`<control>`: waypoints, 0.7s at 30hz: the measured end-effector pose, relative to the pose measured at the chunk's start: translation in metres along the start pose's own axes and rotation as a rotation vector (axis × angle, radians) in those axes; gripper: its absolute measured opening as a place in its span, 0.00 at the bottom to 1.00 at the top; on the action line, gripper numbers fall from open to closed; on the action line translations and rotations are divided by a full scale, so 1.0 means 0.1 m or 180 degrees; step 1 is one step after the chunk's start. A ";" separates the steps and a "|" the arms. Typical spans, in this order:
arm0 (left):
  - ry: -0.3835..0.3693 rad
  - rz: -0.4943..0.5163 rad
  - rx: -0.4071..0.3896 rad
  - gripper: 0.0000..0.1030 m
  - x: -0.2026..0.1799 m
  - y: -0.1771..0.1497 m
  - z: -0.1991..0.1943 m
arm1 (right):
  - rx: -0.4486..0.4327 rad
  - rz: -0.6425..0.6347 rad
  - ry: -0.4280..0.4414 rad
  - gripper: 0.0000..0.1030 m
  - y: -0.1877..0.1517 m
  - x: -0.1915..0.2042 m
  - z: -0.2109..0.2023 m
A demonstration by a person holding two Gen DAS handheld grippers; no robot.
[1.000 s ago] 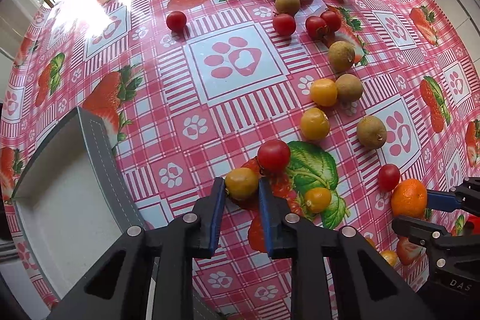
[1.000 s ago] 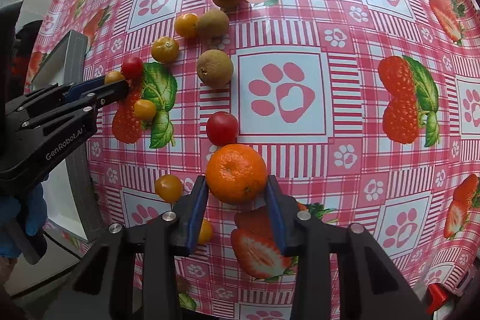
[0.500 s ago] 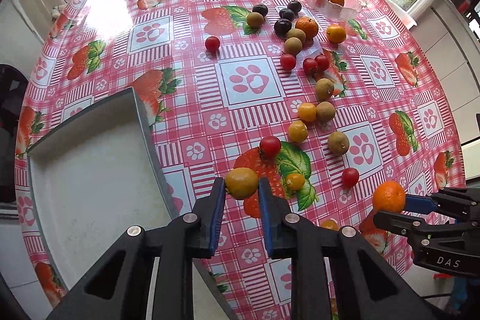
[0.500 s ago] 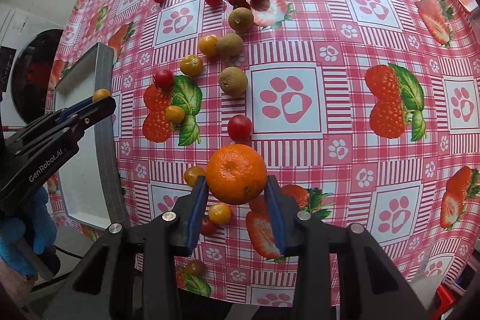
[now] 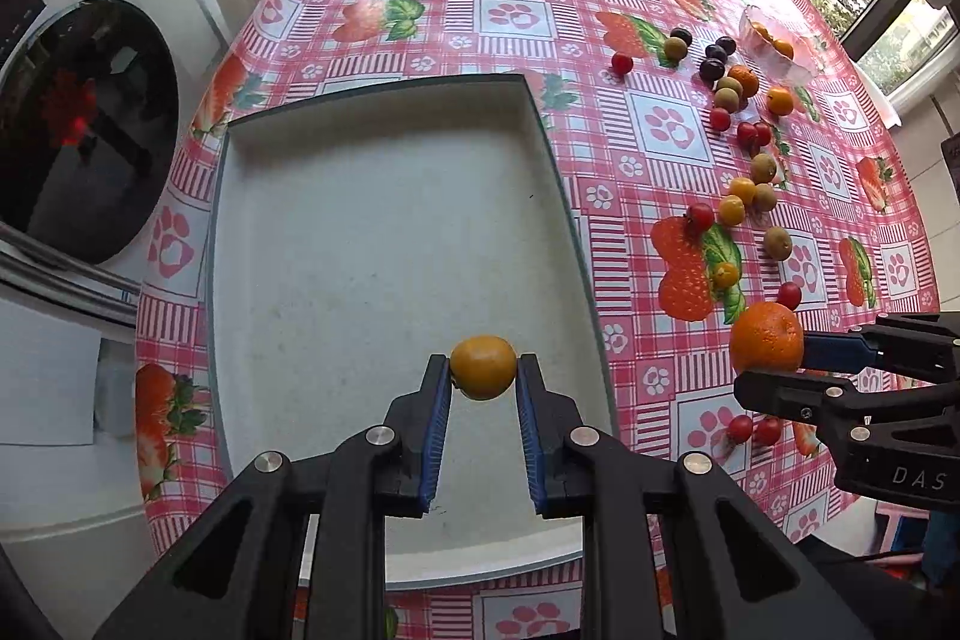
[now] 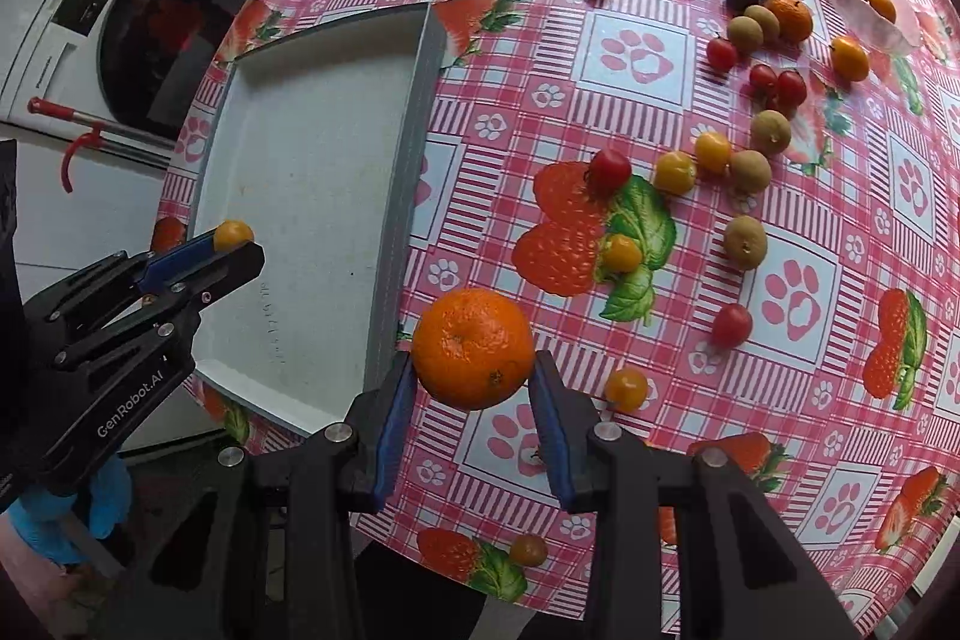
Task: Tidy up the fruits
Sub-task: 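Carry both fruits over the white tray and open both tools to drop them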
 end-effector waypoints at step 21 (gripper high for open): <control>0.0269 -0.0268 0.0570 0.27 0.52 -0.73 0.58 | 0.0651 -0.0862 -0.0327 0.42 -0.19 0.97 1.05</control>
Point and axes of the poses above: each gripper's, at about its wrist camera, not at the fingertips, and z roughly the way its jaws point, x to its left, y to its top, the point moved 5 cm from there along z, roughly the way its jaws point, and after that the axes turned 9 degrees about z, right-handed, at the moved point
